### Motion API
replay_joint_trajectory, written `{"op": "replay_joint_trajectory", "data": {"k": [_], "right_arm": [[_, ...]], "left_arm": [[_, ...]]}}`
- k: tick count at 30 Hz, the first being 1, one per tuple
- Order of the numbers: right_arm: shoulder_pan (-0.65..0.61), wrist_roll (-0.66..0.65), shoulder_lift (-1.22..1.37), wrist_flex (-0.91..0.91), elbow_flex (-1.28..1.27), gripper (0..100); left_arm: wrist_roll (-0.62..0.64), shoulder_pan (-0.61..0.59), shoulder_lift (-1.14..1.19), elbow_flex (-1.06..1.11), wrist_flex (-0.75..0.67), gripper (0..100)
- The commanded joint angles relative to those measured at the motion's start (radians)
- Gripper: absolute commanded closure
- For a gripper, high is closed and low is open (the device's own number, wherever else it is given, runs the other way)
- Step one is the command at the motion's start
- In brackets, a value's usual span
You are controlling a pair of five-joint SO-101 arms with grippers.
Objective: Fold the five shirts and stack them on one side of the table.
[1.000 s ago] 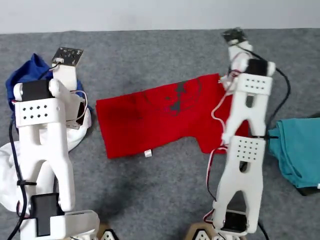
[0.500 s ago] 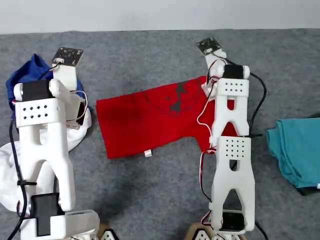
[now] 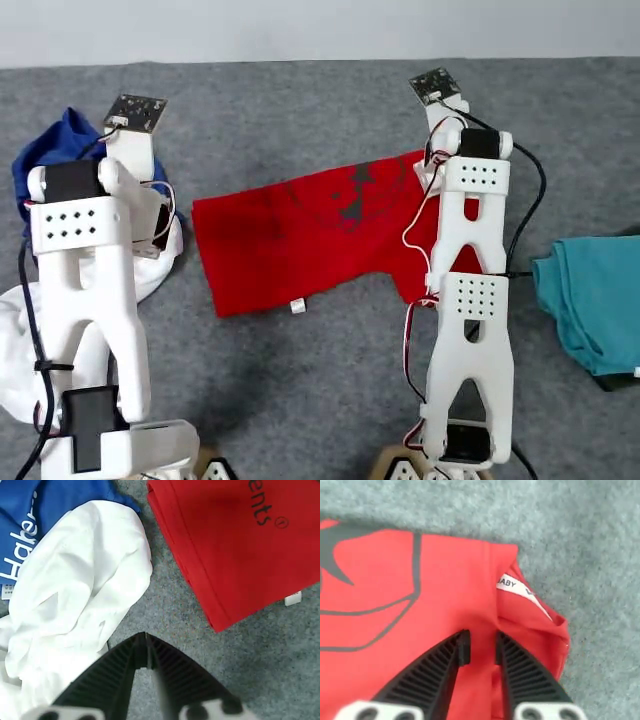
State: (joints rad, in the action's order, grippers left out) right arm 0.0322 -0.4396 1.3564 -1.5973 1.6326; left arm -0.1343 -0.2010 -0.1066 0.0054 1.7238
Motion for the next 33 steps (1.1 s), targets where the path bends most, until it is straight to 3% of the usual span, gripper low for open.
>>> {"op": "replay_joint_trajectory", "data": {"k": [1, 14, 18, 33], "right_arm": [[0.015, 0.014, -0.073, -0.002, 0.051, 87.6], [-0.002, 0.015, -0.036, -0.005, 0.041, 87.8], [-0.025, 0.011, -0.041, -0.024, 0.049, 99.3], [-0.156, 0.012, -0.140, -0.087, 0.041, 98.8]], "left_arm": [[0.005, 0.009, -0.040, -0.028, 0.023, 100], [0.006, 0.009, -0.041, -0.028, 0.026, 100], [0.006, 0.009, -0.041, -0.028, 0.026, 100], [0.006, 0.009, -0.041, -0.028, 0.026, 100]]}}
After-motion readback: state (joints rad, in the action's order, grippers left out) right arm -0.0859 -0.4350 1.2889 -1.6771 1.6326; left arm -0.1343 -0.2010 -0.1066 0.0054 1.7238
